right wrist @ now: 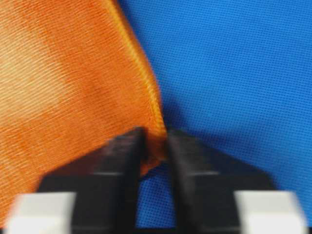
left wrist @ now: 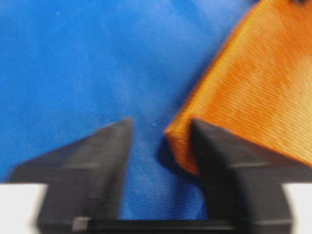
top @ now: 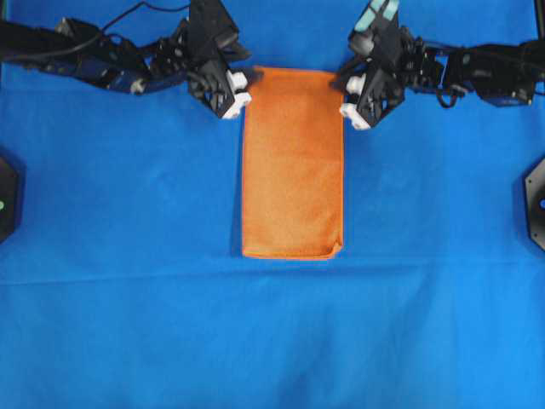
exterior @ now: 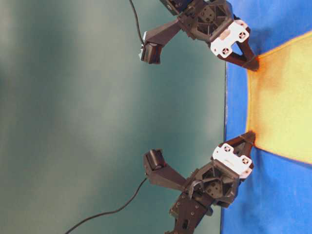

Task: Fold the orange towel.
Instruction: 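Fold the top edge down toward the bottom edge with both grippers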

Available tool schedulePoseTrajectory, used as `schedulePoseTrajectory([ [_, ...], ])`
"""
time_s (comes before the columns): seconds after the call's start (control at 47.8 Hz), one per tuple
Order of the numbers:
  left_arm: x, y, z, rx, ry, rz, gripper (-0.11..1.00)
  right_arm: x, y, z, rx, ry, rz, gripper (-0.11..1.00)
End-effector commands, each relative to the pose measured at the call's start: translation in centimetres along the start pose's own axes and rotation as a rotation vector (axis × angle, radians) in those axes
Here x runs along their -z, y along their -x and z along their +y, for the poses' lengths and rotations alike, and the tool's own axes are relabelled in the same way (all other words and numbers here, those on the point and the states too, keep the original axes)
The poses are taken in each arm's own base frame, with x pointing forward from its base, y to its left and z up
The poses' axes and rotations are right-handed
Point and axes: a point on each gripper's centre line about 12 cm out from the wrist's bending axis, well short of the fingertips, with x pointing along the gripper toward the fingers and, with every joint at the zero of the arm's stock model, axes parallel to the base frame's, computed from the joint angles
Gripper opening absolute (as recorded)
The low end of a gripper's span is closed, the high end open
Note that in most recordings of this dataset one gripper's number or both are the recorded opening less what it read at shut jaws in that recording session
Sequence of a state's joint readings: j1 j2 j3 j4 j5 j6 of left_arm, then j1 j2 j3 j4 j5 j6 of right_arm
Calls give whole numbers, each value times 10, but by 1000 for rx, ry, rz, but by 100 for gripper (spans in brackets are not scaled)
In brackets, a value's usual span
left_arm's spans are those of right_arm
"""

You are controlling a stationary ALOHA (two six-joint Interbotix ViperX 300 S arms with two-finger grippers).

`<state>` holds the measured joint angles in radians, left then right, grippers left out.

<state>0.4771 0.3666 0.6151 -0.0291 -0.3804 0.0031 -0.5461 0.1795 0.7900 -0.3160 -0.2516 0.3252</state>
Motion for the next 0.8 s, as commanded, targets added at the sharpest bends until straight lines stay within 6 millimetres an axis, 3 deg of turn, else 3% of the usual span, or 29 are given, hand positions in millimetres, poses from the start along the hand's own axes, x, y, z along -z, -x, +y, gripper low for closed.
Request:
schedulePoseTrajectory([
  [0.0, -12, 1, -2, 4, -29, -35, 30, -10, 3, 0, -4, 1, -41, 12],
  [0.042, -13, 0, -3, 6, -43, -38, 19, -9, 3, 0, -7, -2, -46, 3],
  [0.126, -14, -1, -6, 11, -63, -40, 3, -8, 3, 1, -13, -7, -58, 2],
  [0.502, -14, 2, -6, 12, -68, -35, 3, -4, 5, 1, -10, -30, -56, 2],
  [0.774, -30, 21, -7, 12, -69, -78, 3, -23, 21, 1, -6, -25, -107, 2],
])
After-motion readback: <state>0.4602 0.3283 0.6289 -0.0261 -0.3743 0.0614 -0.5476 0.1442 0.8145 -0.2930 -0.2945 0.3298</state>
